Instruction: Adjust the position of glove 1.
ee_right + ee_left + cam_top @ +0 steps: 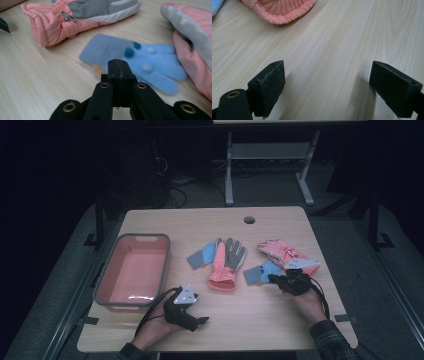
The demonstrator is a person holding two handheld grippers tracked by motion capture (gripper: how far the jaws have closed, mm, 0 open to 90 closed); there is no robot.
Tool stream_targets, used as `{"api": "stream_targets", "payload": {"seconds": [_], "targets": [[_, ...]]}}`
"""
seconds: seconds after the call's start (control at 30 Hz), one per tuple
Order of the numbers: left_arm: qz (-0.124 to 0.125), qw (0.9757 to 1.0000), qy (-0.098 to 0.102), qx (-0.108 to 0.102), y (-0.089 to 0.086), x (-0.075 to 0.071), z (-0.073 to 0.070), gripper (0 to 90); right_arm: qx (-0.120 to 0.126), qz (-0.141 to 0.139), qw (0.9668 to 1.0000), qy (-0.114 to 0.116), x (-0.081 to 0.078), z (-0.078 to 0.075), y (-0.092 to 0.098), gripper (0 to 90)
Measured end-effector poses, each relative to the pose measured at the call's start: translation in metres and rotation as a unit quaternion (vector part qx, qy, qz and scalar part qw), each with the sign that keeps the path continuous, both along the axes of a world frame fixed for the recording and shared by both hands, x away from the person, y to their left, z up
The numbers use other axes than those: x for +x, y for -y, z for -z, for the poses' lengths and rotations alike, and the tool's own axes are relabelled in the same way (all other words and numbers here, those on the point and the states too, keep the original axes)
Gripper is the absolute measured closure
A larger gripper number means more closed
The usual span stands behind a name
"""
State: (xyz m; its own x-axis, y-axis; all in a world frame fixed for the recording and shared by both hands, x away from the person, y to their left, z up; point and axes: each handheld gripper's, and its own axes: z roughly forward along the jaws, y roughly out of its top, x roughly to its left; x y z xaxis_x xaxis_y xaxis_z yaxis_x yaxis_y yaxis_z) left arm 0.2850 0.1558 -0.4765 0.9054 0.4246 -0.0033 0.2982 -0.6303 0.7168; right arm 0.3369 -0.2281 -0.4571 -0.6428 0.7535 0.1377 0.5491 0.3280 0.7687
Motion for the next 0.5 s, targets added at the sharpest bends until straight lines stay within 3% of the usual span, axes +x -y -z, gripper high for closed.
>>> {"api": "stream_targets", "payload": {"seconds": [0.23,0.5], "targets": [[0.0,1.0,0.001,0.001,0.0,0.001,0.0,12.5,0.008,-0.019,0.9998,0.005,0.013,0.0,-0.014,89.9],[-0.003,1.0,0.001,0.001,-0.001,0.0,0.0,12.5,0.004,-0.023,0.9997,-0.009,0.031,0.004,-0.027,90.0]]}}
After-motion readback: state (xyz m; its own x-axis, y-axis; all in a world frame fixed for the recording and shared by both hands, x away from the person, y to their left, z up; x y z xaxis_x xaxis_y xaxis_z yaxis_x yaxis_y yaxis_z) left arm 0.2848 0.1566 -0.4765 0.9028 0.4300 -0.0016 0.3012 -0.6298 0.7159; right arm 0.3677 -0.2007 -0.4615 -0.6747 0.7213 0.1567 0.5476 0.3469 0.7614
